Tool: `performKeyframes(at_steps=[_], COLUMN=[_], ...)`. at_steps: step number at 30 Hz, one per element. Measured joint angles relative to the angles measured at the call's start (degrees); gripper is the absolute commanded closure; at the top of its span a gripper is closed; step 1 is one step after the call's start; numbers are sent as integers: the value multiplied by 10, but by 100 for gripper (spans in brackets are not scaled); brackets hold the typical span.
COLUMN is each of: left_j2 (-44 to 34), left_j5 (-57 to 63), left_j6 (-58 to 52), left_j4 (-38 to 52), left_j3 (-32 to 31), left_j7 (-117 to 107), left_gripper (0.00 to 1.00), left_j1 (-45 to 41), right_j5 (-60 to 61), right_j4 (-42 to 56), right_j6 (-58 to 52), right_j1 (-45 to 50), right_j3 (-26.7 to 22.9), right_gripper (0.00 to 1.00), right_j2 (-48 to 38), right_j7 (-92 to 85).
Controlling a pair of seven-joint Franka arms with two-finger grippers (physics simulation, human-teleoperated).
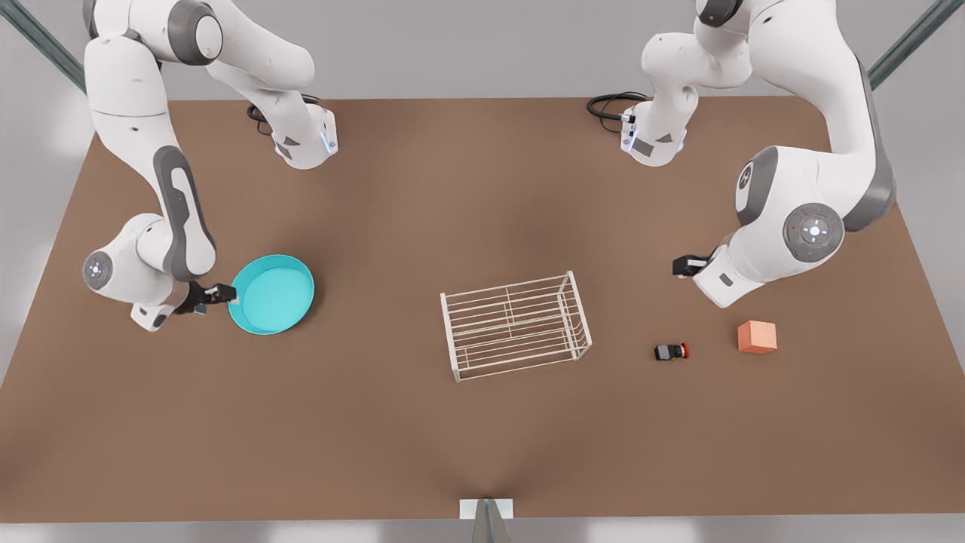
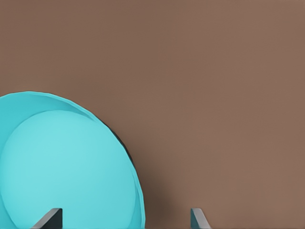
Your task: Place the plate on the shelf with right arm and place the red button switch in the plate with left arm
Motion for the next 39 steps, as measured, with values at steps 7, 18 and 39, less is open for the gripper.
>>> performKeyframes(at_steps=[7,18,39], left_j2=[3,8,64], left_j5=[1,2,8], left_j6=[-2,-5,41], left_j4=[0,1,-1], left_j3=[4,5,19], left_j7=[-3,-6,-32], left_gripper=[0,0,0], left_j1=[-2,-4,-10], right_j5=[39,60,88], right_j4=[-23,-27,35], right_j6=[32,40,-22], right_j1=[-1,-1,1], right_j3=[0,0,5], right_gripper=[0,36,79], right_j2=[16,34,22], right_j7=[-48,-96,-142])
